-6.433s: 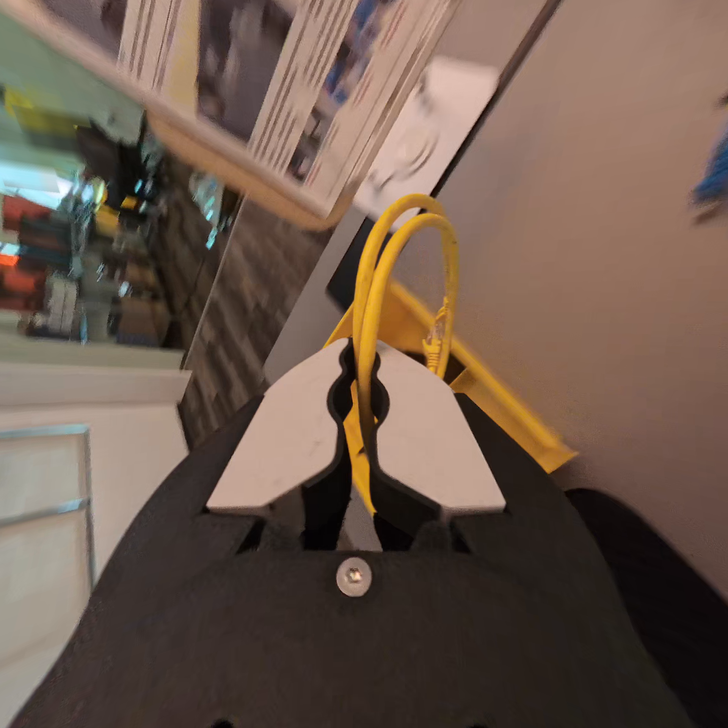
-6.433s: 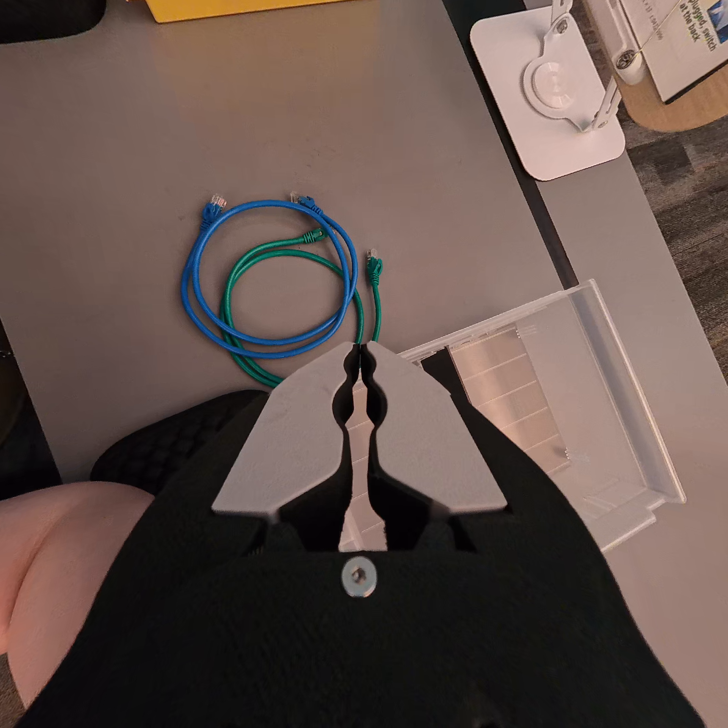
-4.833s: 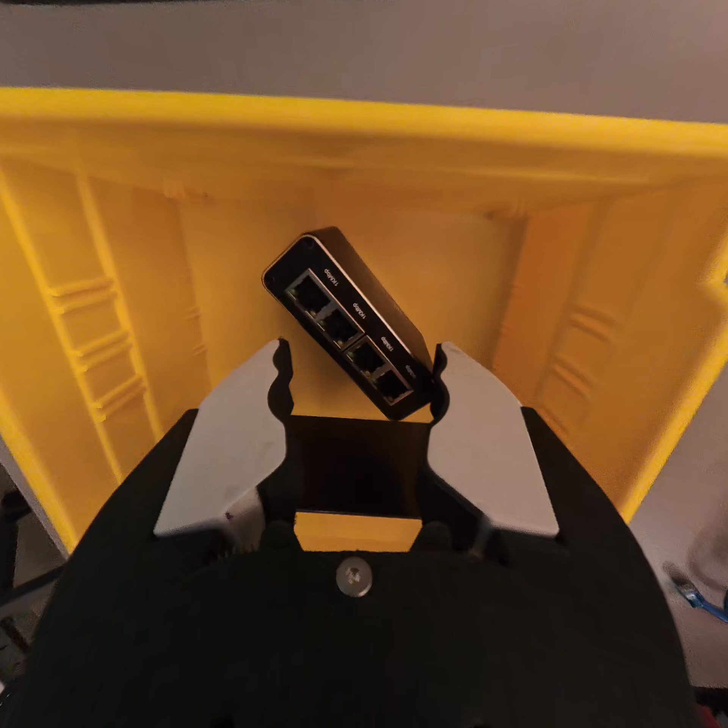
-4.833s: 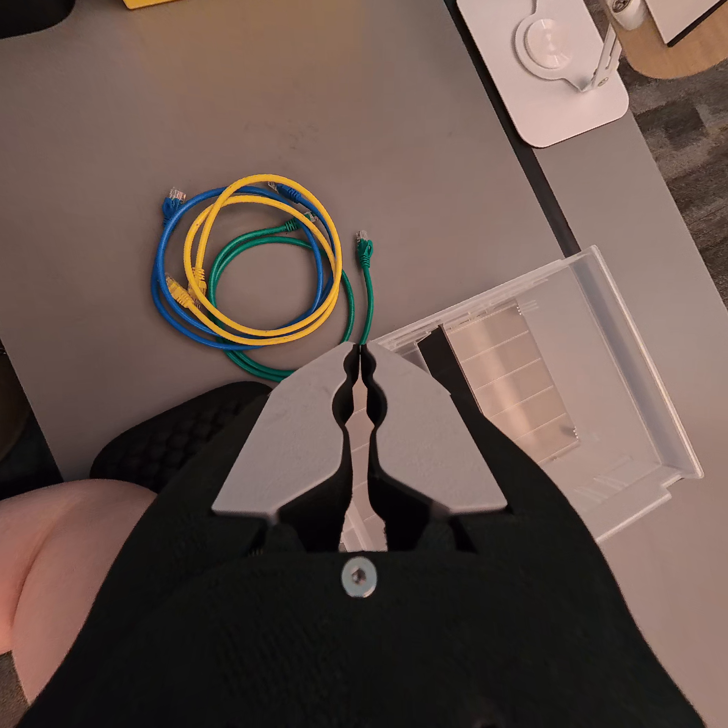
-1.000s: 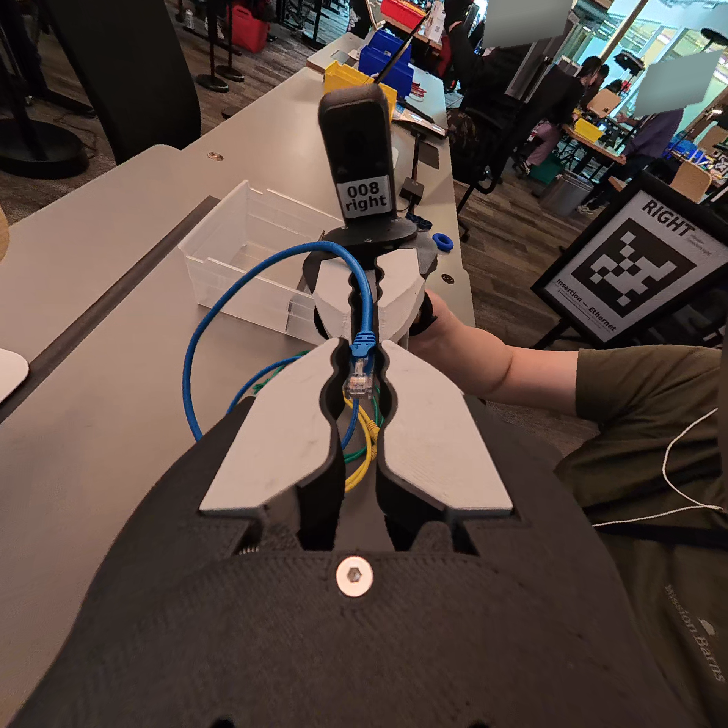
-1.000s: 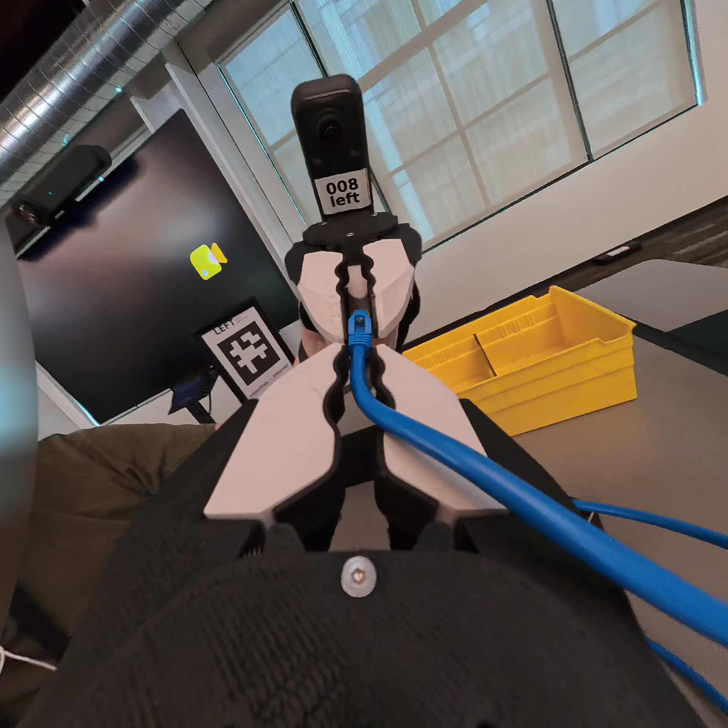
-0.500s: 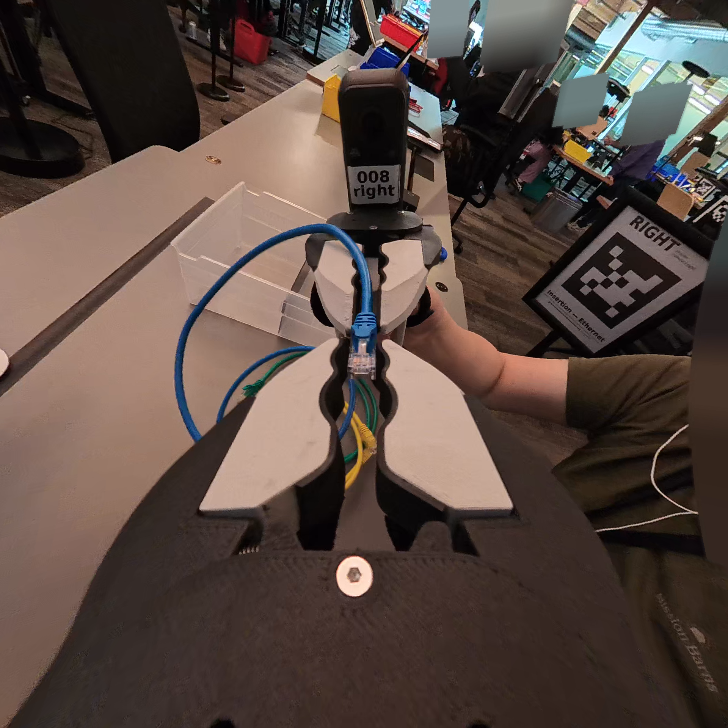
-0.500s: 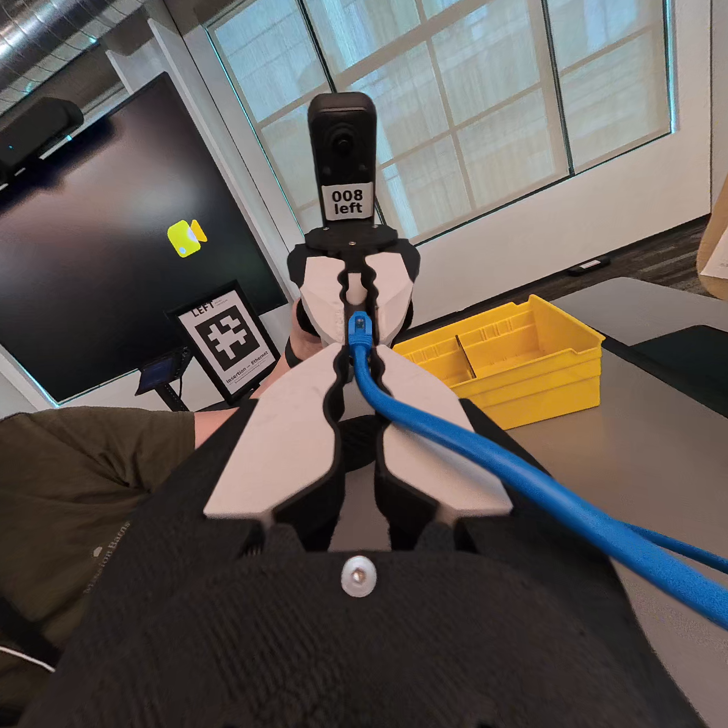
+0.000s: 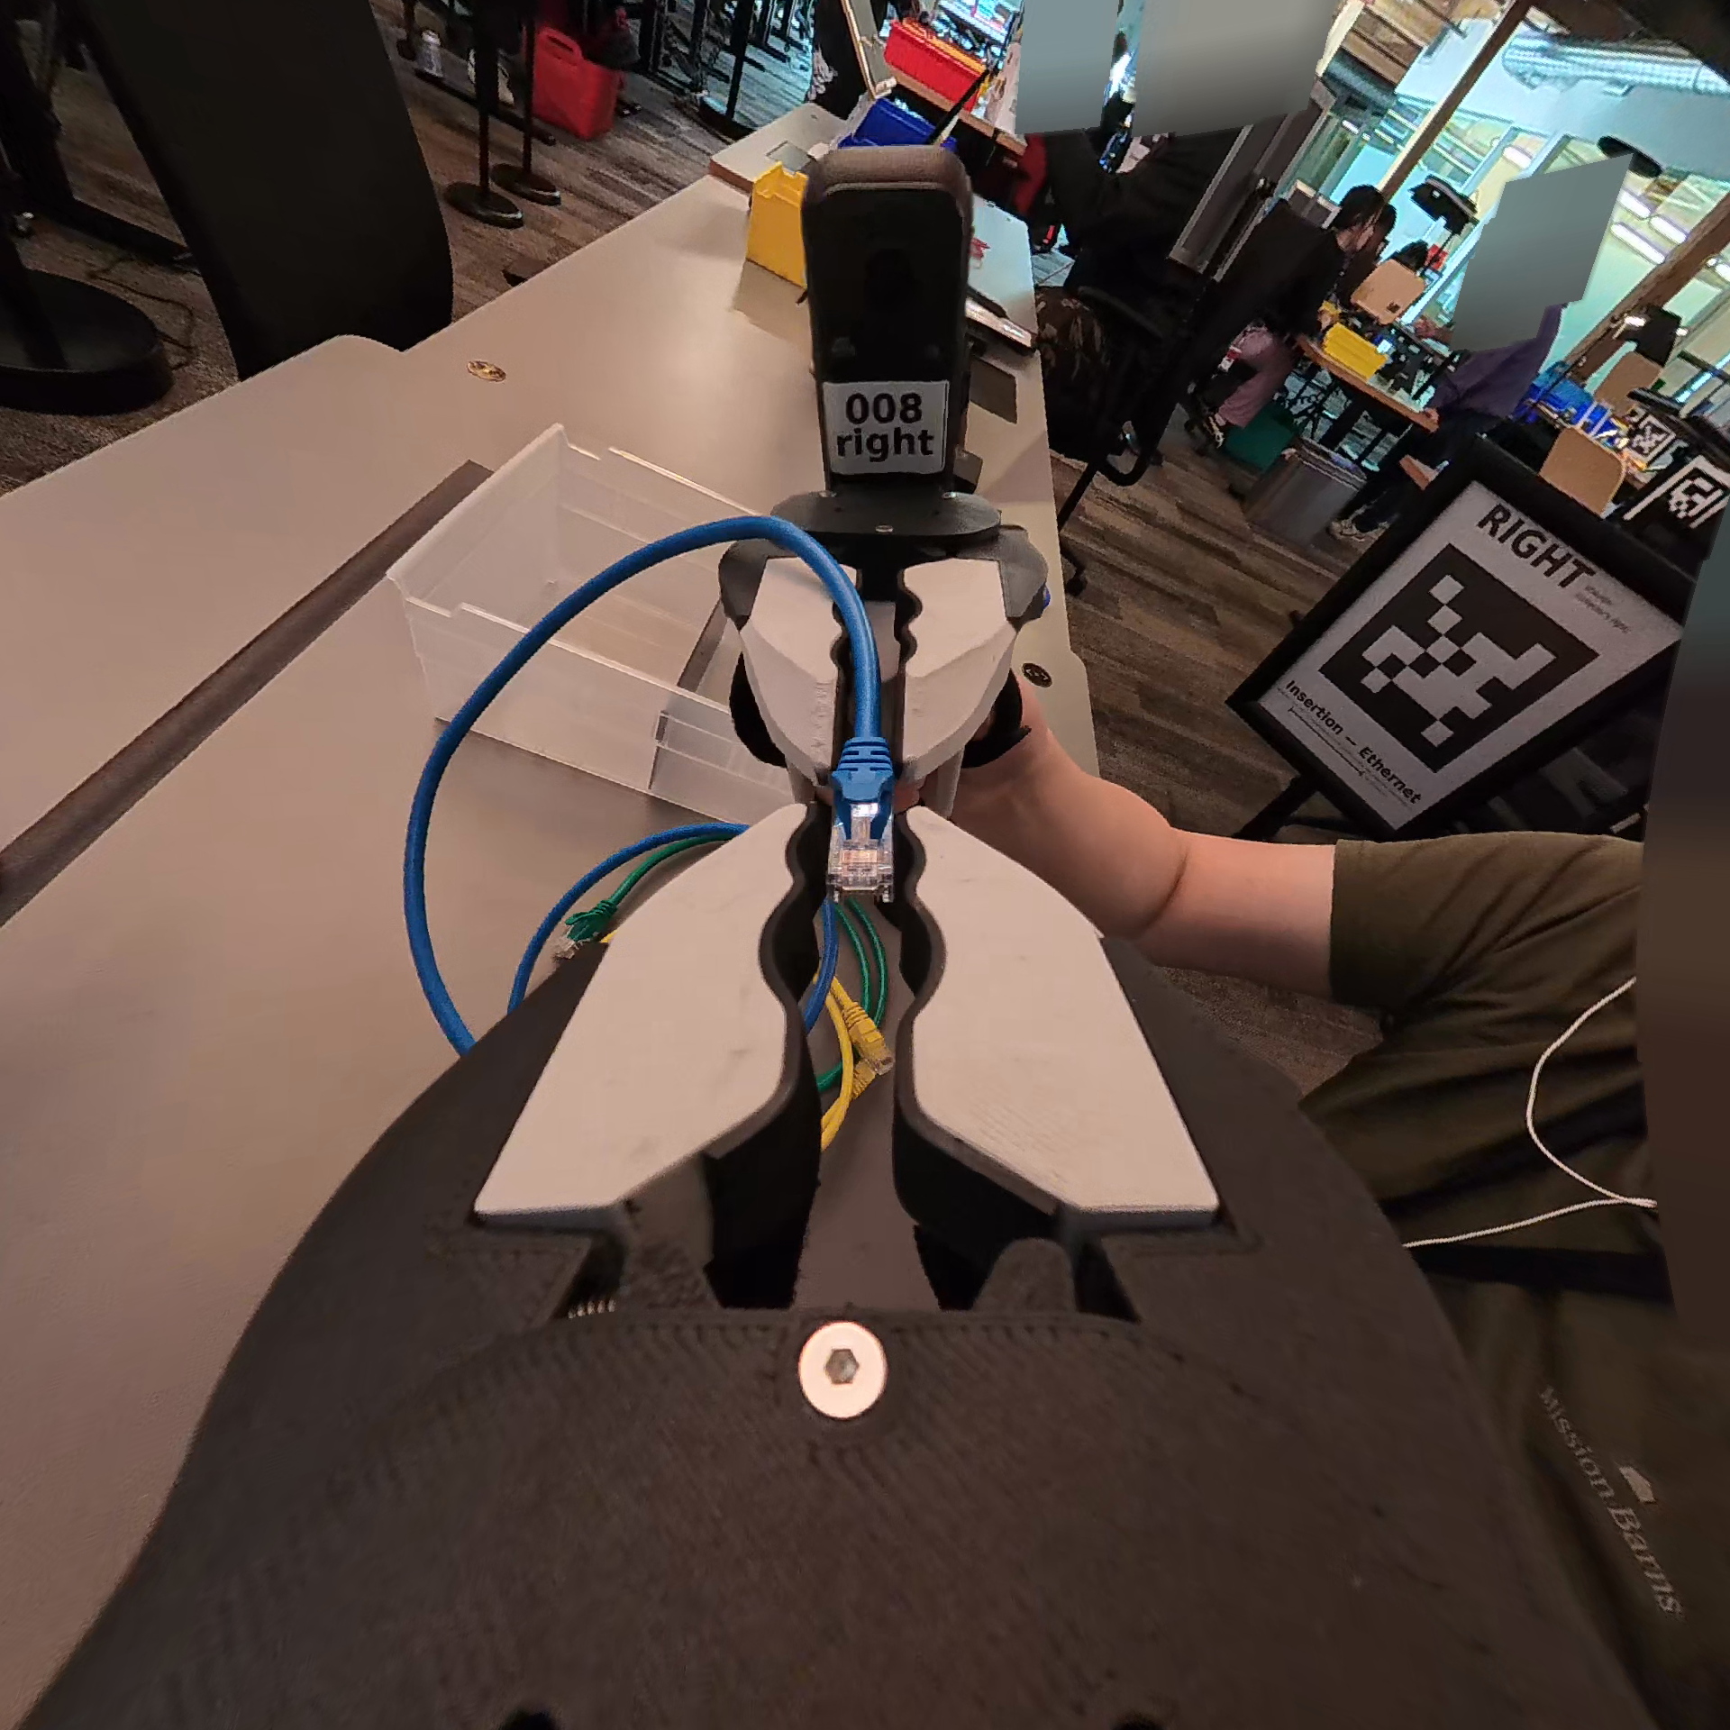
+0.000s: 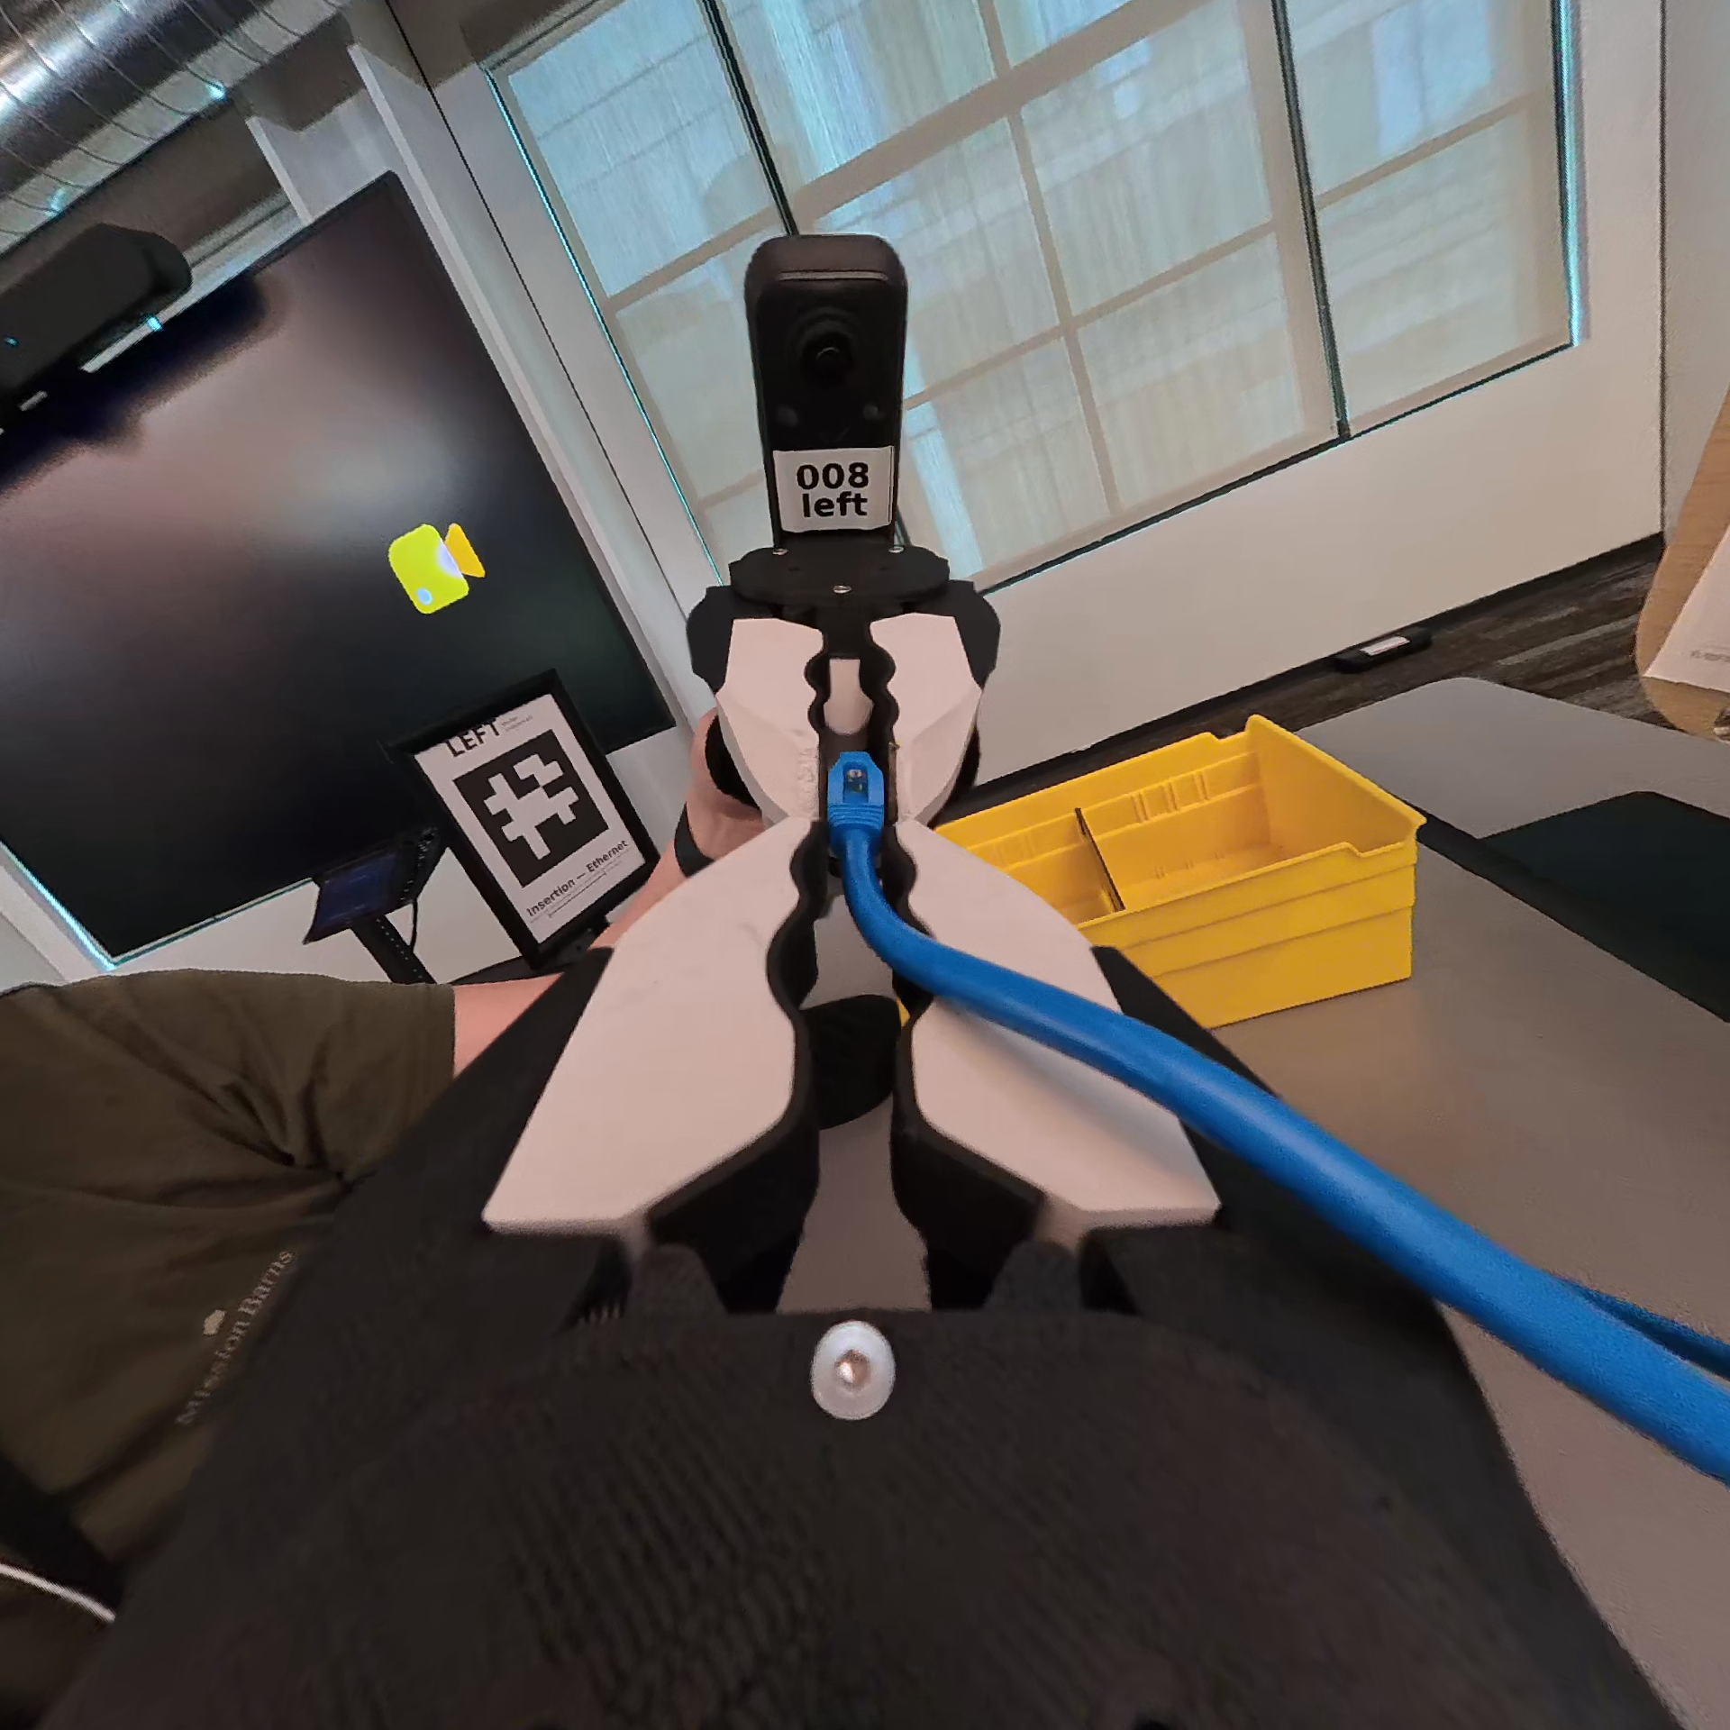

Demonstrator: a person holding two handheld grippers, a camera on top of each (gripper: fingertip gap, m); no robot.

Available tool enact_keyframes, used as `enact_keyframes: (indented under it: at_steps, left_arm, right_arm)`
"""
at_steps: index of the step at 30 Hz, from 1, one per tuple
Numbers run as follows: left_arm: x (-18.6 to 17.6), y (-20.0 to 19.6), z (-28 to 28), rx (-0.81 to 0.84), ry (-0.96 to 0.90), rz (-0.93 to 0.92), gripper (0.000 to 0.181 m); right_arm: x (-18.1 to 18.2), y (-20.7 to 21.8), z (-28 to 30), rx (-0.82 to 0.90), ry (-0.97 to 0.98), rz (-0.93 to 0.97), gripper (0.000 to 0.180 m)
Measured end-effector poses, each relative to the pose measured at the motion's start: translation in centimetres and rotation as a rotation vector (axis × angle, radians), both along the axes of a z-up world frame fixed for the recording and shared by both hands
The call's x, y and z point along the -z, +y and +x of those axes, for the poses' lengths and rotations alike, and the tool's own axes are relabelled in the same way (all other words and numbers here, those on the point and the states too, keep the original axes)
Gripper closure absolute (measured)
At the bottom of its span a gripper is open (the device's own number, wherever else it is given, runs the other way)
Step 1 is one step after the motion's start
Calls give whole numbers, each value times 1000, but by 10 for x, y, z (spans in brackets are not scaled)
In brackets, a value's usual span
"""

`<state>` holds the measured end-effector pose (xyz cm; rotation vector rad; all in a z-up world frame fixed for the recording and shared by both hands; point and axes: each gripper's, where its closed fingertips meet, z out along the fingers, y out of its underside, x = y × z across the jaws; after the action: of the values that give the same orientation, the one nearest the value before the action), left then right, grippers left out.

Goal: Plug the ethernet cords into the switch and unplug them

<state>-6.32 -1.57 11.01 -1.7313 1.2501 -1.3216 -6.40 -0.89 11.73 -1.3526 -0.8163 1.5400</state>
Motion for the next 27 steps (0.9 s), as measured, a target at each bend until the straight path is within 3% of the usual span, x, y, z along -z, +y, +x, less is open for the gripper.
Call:
enact_keyframes:
  at_steps: [9,13,15,22,27]
  left_arm:
    - [4,-1,2,6,0,21,167]
    - [6,5,-9,-95,-30,137,143]
    - [15,12,-23,-207,-29,207,142]
    - [103,16,-71,-511,100,252,135]
    - [169,22,-84,-670,373,517,125]
  right_arm:
    - [0,-1,3,62,-71,83,170]
    - [-6,0,9,204,-148,257,170]
    - [-7,4,15,278,-198,326,170]
    - [-8,13,32,389,-285,416,170]
    - [-11,16,46,434,-325,434,170]
